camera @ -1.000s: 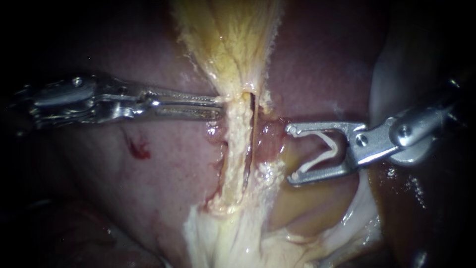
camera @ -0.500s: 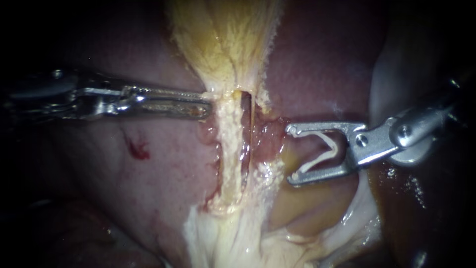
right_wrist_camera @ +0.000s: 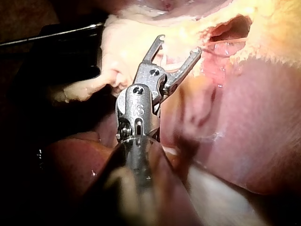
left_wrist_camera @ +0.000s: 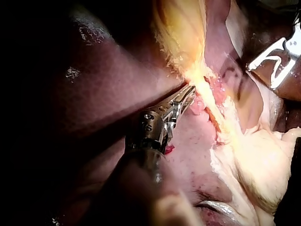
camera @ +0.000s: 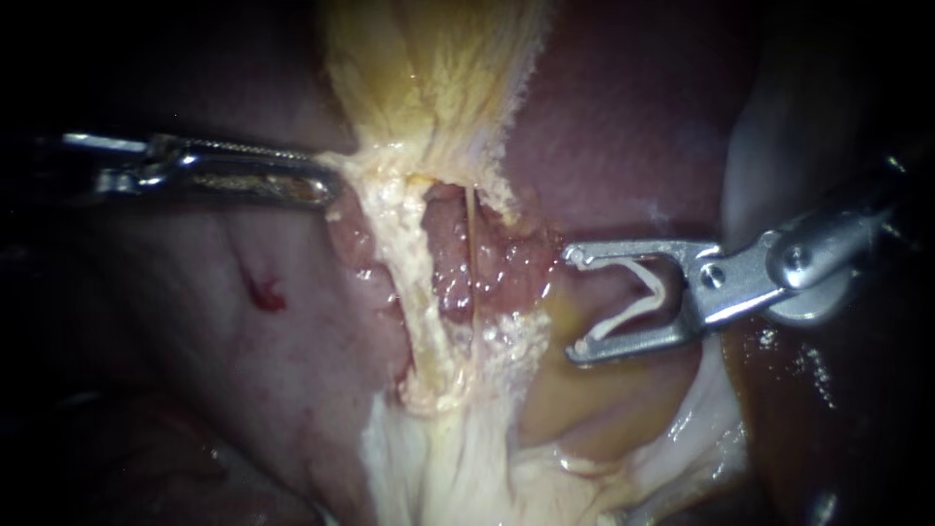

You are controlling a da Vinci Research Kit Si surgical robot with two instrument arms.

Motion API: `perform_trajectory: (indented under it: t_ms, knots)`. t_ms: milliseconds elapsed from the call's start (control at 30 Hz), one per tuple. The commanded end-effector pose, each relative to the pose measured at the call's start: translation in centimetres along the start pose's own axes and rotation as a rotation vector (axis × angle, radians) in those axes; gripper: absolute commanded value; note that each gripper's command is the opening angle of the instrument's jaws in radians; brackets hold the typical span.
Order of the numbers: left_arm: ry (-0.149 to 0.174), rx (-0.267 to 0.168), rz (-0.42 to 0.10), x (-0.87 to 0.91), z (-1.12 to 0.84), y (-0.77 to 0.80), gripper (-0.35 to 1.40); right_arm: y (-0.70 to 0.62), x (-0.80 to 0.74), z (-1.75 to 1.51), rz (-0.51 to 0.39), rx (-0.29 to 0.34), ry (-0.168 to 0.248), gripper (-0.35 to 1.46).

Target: Grabbing gallbladder

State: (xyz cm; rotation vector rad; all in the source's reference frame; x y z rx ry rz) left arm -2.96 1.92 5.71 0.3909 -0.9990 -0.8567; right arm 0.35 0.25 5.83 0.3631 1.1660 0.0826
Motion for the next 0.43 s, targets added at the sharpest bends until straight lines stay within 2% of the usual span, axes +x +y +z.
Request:
perform_trajectory:
  t_ms: [33,433]
  knots:
    - [0.000,-0.002,0.000,0.00,0.00,-0.01,-0.35,0.00,0.00,0.00,0.000,0.000,0.000,0.49]
    - [-0.002,-0.010,-0.002,0.01,0.01,-0.01,-0.35,0.00,0.00,0.00,0.000,0.000,0.000,0.49]
